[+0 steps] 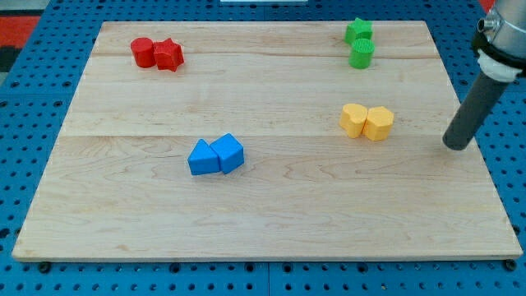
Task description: Separate yellow hexagon and the yellow heart
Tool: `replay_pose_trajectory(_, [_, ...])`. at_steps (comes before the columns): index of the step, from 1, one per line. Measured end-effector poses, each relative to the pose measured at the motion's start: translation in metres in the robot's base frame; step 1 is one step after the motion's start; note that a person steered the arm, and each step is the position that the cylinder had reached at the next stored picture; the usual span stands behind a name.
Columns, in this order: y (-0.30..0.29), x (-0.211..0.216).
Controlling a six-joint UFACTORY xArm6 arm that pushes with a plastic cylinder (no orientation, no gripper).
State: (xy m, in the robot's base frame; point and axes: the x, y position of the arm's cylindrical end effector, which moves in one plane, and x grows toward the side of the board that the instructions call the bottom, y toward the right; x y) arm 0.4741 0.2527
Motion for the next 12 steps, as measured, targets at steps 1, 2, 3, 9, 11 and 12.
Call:
replay_pose_trajectory(1, [-0.036,0.015])
replay_pose_trajectory(2, [-0.095,0.014])
replay_pose_trajectory(3, [-0.115,-0.009])
replay_pose_trajectory(9, [-0.057,-0.036])
replay_pose_trajectory(11, [-0.066,-0.077])
replay_pose_trajectory(12, [-0.071,-0.099])
